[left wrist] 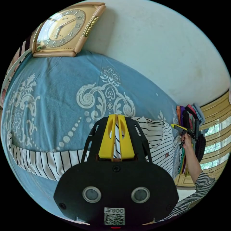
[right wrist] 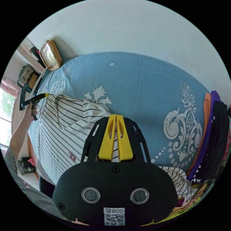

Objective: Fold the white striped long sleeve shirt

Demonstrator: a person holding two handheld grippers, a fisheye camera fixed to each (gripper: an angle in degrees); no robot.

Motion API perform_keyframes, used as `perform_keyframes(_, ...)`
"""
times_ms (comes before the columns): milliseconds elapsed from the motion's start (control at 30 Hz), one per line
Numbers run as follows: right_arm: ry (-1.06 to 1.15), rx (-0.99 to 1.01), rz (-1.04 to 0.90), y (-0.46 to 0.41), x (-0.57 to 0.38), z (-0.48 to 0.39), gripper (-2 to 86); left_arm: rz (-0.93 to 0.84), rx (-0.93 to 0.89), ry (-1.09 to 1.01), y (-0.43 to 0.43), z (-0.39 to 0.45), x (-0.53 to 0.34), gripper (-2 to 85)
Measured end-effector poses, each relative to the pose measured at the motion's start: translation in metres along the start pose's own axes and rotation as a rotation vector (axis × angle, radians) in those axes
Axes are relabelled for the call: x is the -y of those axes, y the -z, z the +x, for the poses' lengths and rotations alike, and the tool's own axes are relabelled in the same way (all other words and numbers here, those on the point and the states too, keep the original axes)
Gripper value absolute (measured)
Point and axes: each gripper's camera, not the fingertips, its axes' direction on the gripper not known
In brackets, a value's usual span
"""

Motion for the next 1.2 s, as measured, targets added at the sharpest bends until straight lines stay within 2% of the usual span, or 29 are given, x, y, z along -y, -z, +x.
perform_keyframes(100, -0.023, 0.012, -0.021, -0.004, 0.014, 0.011, -0.3, -0.018, 0.033, -0.033, -0.007, -0.001, 0.01, 2.4)
perform_keyframes(267, 0.041, 0.071, -0.01, 0.006, -0.001, 0.01, 0.5, 0.065, -0.095, -0.028, 0.002, -0.014, 0.014, 4.1)
perform_keyframes(433, 0.126, -0.041, -0.075, -0.01, -0.031, -0.004, 1.3, -0.013, -0.001, -0.071, -0.001, -0.03, 0.004, 5.9)
perform_keyframes(567, 0.113, -0.045, -0.124, -0.034, -0.025, -0.007, 1.0, -0.103, 0.066, -0.064, -0.022, -0.037, -0.001, 3.9)
perform_keyframes(767, -0.004, -0.087, -0.096, -0.021, -0.039, 0.011, 0.2, -0.025, 0.203, -0.048, -0.022, -0.037, -0.007, 1.1)
perform_keyframes(967, -0.104, 0.017, -0.012, -0.011, -0.055, 0.023, 0.4, 0.004, 0.127, -0.038, -0.031, -0.043, -0.011, 1.9)
perform_keyframes(1100, -0.052, 0.004, 0.108, 0.012, -0.037, -0.005, 1.0, 0.073, 0.039, -0.121, -0.036, -0.023, -0.002, 5.0)
perform_keyframes(1200, 0.029, 0.033, 0.128, 0.007, -0.008, -0.035, 2.5, 0.053, -0.001, -0.189, -0.057, -0.003, 0.01, 6.6)
